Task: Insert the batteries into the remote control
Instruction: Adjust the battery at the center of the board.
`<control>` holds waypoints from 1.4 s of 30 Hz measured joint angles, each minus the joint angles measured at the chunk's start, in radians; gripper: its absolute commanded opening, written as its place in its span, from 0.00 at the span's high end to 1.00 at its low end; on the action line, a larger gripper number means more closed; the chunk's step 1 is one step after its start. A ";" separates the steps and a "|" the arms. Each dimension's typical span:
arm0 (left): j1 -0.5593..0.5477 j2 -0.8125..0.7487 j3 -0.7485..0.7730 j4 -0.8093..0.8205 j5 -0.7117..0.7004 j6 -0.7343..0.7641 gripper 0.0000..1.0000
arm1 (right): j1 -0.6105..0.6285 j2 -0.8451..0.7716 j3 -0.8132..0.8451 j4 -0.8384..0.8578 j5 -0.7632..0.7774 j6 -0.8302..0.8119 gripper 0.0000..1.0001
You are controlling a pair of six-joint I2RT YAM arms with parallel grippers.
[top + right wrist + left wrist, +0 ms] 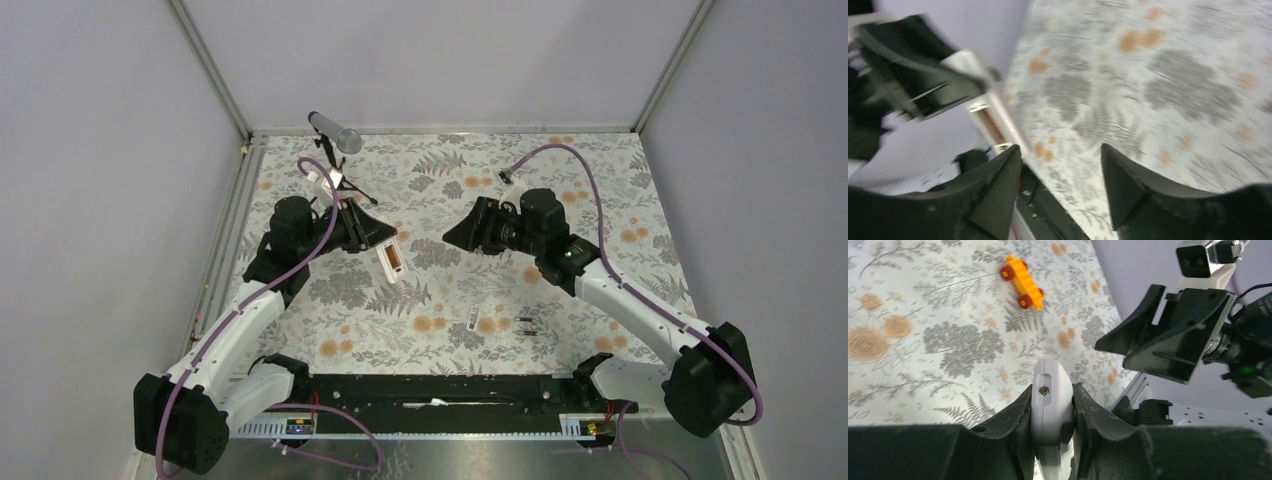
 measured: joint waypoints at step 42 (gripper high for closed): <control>0.038 0.025 0.000 -0.042 0.027 0.058 1.00 | 0.115 0.252 -0.013 -0.889 0.658 -0.240 0.47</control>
